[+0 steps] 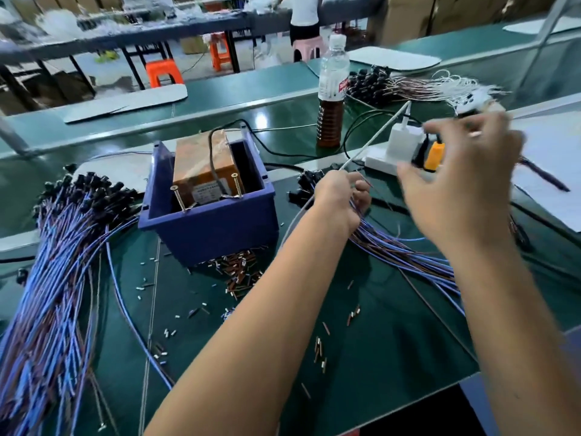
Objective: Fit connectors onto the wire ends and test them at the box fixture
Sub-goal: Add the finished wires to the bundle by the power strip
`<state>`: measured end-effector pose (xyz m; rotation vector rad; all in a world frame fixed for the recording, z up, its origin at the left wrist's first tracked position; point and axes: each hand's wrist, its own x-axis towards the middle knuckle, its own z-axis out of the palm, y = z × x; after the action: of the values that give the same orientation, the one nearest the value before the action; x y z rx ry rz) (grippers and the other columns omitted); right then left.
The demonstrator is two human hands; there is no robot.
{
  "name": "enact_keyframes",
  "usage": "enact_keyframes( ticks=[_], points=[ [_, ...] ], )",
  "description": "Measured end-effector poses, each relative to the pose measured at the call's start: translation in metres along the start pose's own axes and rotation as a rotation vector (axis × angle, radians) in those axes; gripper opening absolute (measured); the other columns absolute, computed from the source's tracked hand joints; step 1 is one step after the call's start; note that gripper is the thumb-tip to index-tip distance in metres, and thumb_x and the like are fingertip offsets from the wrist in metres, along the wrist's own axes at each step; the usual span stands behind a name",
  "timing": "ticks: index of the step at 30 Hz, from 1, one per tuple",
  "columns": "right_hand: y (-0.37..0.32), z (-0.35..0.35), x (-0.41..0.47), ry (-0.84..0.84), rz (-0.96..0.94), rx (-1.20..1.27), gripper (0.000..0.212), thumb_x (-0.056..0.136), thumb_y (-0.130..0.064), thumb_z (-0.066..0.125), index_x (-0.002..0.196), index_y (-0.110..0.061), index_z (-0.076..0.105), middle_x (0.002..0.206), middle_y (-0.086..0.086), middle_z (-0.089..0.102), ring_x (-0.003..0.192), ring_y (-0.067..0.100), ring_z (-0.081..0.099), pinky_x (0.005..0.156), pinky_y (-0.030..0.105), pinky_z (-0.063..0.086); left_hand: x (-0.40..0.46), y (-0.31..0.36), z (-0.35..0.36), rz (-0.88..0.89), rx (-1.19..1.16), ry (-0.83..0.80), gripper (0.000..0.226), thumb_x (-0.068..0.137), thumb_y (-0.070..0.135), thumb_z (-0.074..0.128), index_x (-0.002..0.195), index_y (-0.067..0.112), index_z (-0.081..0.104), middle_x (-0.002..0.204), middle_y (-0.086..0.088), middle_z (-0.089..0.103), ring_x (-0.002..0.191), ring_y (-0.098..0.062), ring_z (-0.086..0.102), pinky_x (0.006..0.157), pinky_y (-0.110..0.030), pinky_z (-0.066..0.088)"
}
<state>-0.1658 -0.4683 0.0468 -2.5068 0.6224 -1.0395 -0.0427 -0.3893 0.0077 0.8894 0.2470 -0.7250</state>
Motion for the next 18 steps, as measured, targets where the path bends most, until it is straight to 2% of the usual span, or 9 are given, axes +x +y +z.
enact_keyframes(
  ticks=[2, 4, 6, 9, 11, 12, 15, 18],
  points=[
    [-0.014, 0.018, -0.007, -0.272, -0.034, -0.004, 0.045, 0.092, -0.039, 0.075, 0.129, -0.014, 0.067, 0.129, 0.018, 0.059, 0.121, 0.039, 0.052, 0.101, 0.042, 0.044, 0.003, 0.004, -0.007, 0.021, -0.033, 0.015, 0.029, 0.112, 0.014, 0.026, 0.089, 0.008, 0.045, 0.077, -0.005, 0.041, 0.031, -0.005, 0.037, 0.03, -0.011, 0.028],
    [-0.022, 0.031, -0.014, -0.513, 0.008, 0.085, 0.044, 0.098, -0.043, 0.067, 0.134, -0.019, 0.065, 0.127, 0.014, 0.069, 0.119, 0.035, 0.061, 0.094, 0.037, 0.048, 0.005, 0.009, -0.013, 0.041, -0.033, 0.039, 0.031, 0.112, 0.015, 0.03, 0.088, 0.005, 0.048, 0.07, -0.006, 0.039, 0.035, -0.007, 0.038, 0.029, -0.013, 0.03],
    [-0.022, 0.04, -0.02, -0.624, 0.011, 0.102, 0.047, 0.1, -0.044, 0.063, 0.141, -0.023, 0.057, 0.123, 0.014, 0.072, 0.116, 0.035, 0.064, 0.086, 0.037, 0.046, 0.003, 0.013, -0.017, 0.043, -0.007, 0.048, 0.021, 0.11, 0.011, 0.036, 0.1, 0.002, 0.051, 0.07, -0.007, 0.044, 0.03, -0.006, 0.039, 0.029, -0.014, 0.031],
    [-0.017, 0.038, -0.022, -0.692, 0.042, 0.22, 0.039, 0.1, -0.039, 0.066, 0.136, -0.027, 0.057, 0.089, 0.003, 0.077, 0.089, 0.022, 0.071, 0.075, 0.036, 0.048, -0.001, 0.02, -0.022, 0.067, -0.029, 0.064, 0.009, 0.108, 0.005, 0.041, 0.108, 0.004, 0.05, 0.072, -0.012, 0.055, 0.028, -0.005, 0.041, 0.03, -0.011, 0.031],
    [-0.013, 0.029, -0.018, -0.756, 0.041, 0.289, 0.017, 0.1, -0.032, 0.067, 0.117, -0.028, 0.069, 0.073, -0.001, 0.075, 0.07, 0.011, 0.067, 0.073, 0.034, 0.051, -0.001, 0.022, -0.02, 0.079, -0.094, 0.071, 0.012, 0.107, 0.003, 0.041, 0.102, 0.003, 0.052, 0.068, -0.014, 0.056, 0.029, -0.005, 0.043, 0.032, -0.01, 0.032],
    [-0.01, 0.024, -0.015, -0.748, 0.008, 0.261, 0.008, 0.1, -0.031, 0.068, 0.105, -0.028, 0.074, 0.073, -0.002, 0.075, 0.069, 0.01, 0.066, 0.072, 0.033, 0.05, -0.002, 0.022, -0.018, 0.087, -0.109, 0.088, 0.016, 0.106, 0.001, 0.04, 0.096, 0.002, 0.053, 0.068, -0.014, 0.055, 0.031, -0.006, 0.044, 0.033, -0.01, 0.034],
    [-0.001, 0.001, -0.005, -0.636, -0.054, 0.095, 0.021, 0.098, -0.037, 0.066, 0.083, -0.028, 0.077, 0.065, -0.006, 0.069, 0.068, 0.014, 0.064, 0.06, 0.029, 0.044, 0.001, 0.02, -0.017, 0.184, 0.01, 0.16, 0.03, 0.107, 0.004, 0.04, 0.084, 0.005, 0.06, 0.072, -0.009, 0.052, 0.049, -0.01, 0.044, 0.042, -0.014, 0.037],
    [0.011, -0.018, 0.005, -0.598, -0.017, -0.053, 0.032, 0.098, -0.041, 0.063, 0.07, -0.031, 0.074, 0.055, -0.002, 0.06, 0.059, 0.016, 0.058, 0.054, 0.03, 0.035, 0.008, 0.012, -0.022, 0.307, 0.334, 0.255, 0.043, 0.111, 0.025, 0.04, 0.079, 0.015, 0.068, 0.068, -0.001, 0.044, 0.055, -0.012, 0.037, 0.049, -0.023, 0.032]
  ],
)
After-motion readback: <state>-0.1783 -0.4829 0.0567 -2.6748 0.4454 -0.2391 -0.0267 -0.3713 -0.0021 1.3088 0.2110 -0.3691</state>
